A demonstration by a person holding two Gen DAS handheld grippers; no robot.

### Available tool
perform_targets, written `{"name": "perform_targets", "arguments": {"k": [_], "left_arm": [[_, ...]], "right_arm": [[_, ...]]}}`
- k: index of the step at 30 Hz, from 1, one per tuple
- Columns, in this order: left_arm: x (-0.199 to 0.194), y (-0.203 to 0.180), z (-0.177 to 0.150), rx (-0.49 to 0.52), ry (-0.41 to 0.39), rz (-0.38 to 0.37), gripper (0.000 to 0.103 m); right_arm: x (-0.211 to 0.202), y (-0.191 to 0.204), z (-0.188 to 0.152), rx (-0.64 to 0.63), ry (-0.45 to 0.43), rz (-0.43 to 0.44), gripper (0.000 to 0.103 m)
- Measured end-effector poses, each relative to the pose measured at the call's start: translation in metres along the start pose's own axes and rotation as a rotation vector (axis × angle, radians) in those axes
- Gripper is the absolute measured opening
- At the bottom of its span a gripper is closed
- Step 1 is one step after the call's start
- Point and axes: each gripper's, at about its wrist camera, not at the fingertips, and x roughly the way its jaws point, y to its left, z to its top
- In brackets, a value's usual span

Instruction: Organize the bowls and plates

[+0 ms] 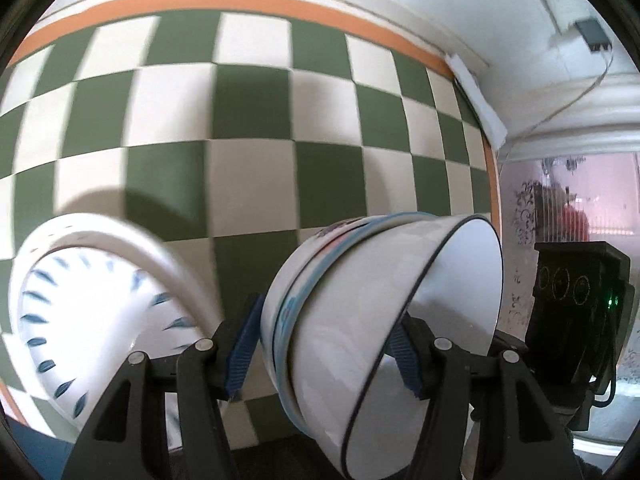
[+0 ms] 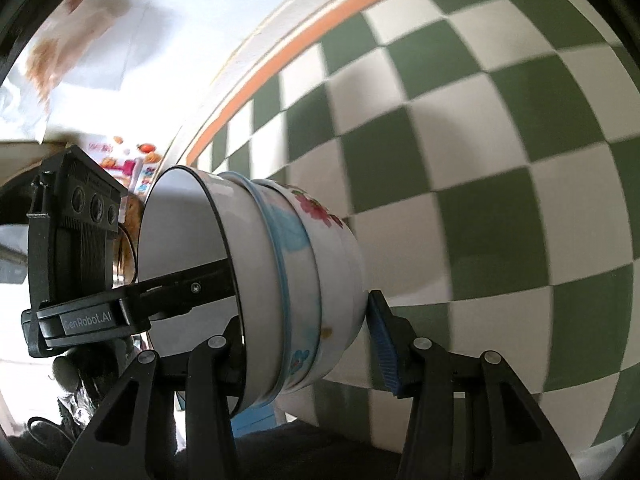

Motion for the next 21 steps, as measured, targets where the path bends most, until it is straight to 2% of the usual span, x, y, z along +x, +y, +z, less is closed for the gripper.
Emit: {"name": "perform_targets", "arguments": {"k": [6, 10, 16, 21], "left_arm": [[-0.045, 0.044, -0.013, -0.04, -0.06, 0.019, 0.058], [-0.061, 0.081, -0.021, -0.08, -0.075, 0.032, 0.058], [-0.063, 0.13, -0.032, -0.142, -0.075, 0.035, 0.058], [-0.054, 0.153, -0.033, -0.179, -0.063, 0.02, 0.058]], "right_arm": [[0.033, 0.061, 0.001, -0.074, 0.02, 0.028, 0.05], [0.061, 0.089, -0.005, -0.103, 0.045, 0.04, 0.05], [0.109, 0.114, -0.013, -0.125, 0.097, 0.031, 0.05], [0.126, 0.116, -0.022, -0.122, 0.126, 0.009, 0.05]]}}
